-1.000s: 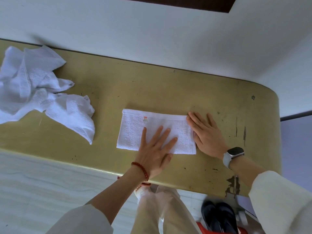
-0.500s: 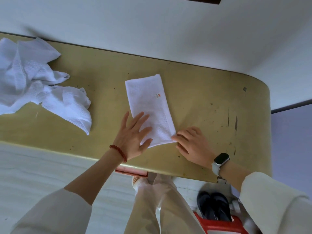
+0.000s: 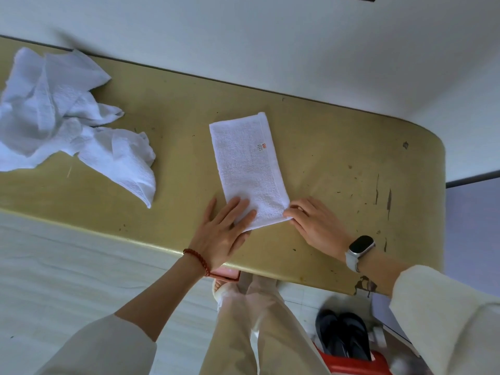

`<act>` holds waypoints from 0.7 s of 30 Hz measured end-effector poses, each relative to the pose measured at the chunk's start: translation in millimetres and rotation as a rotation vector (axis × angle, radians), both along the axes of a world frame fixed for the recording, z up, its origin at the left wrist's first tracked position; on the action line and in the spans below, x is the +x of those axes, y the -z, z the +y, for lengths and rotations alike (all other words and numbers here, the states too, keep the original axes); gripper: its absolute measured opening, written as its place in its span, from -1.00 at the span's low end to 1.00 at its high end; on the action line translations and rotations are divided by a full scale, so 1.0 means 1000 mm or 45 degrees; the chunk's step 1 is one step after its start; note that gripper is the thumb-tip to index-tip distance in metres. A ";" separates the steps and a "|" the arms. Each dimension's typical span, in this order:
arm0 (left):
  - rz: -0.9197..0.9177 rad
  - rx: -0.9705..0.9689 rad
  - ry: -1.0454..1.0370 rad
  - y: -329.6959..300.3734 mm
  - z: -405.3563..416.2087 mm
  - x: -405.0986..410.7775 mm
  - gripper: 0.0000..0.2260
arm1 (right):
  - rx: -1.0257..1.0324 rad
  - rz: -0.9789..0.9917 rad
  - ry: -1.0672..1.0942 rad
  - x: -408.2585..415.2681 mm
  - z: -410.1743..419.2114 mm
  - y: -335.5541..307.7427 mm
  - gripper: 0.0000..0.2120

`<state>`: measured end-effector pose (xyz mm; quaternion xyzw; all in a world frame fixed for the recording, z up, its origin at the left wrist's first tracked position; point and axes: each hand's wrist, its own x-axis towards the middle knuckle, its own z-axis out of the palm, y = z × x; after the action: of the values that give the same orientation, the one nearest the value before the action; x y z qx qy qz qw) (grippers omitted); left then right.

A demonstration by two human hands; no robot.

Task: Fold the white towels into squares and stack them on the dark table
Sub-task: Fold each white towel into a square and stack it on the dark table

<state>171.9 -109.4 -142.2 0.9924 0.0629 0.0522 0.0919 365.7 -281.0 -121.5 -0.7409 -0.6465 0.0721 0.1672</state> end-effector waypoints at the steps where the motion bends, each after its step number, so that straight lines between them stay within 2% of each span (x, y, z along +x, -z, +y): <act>1: -0.027 0.003 -0.001 0.000 0.000 0.001 -0.65 | 0.003 -0.018 -0.010 0.001 0.002 0.000 -0.90; 4: -0.089 0.005 -0.082 -0.004 -0.005 0.006 -0.65 | 0.008 -0.048 -0.013 0.002 0.007 -0.003 -0.80; 7: -0.098 0.016 -0.208 -0.011 -0.013 0.016 -0.62 | 0.064 -0.027 0.059 -0.002 0.009 -0.013 -0.93; 11: -0.128 0.009 -0.315 -0.019 -0.010 0.027 -0.67 | 0.122 -0.027 0.055 -0.006 0.011 -0.025 -0.95; 13: -0.140 -0.019 -0.275 -0.026 -0.005 0.028 -0.70 | 0.100 -0.017 0.020 -0.005 0.015 -0.030 -0.93; 16: -0.110 -0.060 -0.087 -0.039 -0.001 0.023 -0.62 | 0.051 0.009 -0.013 -0.004 0.014 -0.037 -0.84; 19: -0.049 -0.298 -0.003 -0.049 0.001 0.012 -0.70 | -0.040 0.247 0.033 -0.013 0.008 -0.044 -0.77; 21: 0.012 -0.602 -0.197 -0.057 0.001 0.010 -0.70 | -0.049 0.510 0.222 -0.017 0.009 -0.049 -0.75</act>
<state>181.6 -107.9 -84.9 0.9358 0.1494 0.0381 0.3171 348.9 -272.2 -72.6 -0.7679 -0.5323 0.2155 0.2837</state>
